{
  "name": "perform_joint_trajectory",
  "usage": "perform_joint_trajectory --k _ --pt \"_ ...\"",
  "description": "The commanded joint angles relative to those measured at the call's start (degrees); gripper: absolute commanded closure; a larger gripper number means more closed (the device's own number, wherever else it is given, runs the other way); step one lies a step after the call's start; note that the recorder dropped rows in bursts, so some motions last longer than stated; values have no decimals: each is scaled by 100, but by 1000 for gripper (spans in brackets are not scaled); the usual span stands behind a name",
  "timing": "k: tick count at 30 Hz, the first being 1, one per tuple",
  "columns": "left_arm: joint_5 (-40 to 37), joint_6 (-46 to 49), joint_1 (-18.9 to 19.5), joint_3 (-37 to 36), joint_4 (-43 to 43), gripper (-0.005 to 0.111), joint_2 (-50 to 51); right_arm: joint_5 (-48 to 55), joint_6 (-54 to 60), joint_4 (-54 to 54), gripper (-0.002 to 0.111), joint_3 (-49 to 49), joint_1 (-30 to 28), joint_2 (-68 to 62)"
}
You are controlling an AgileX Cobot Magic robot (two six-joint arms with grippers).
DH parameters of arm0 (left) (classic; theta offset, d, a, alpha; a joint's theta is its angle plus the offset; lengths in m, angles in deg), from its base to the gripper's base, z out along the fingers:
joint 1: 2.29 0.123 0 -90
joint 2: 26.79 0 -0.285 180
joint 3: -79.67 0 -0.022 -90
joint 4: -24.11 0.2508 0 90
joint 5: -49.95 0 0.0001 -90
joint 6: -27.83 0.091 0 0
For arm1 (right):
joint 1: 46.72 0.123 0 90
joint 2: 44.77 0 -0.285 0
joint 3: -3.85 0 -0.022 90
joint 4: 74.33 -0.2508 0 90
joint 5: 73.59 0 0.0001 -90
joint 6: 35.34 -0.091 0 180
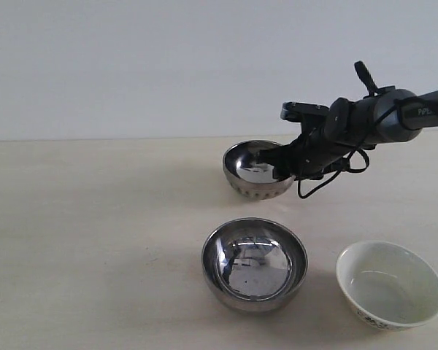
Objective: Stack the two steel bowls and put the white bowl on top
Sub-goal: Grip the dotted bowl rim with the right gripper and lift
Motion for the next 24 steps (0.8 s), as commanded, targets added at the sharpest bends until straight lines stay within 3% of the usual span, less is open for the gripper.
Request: perform_joint_trajectory --k 1,24 --pt "-3 17 14 -23 -24 102 -18 -63 133 24 105 47 1 6" --pt "-3 17 14 -23 -24 102 -18 39 814 -405 108 -336 1 1358"
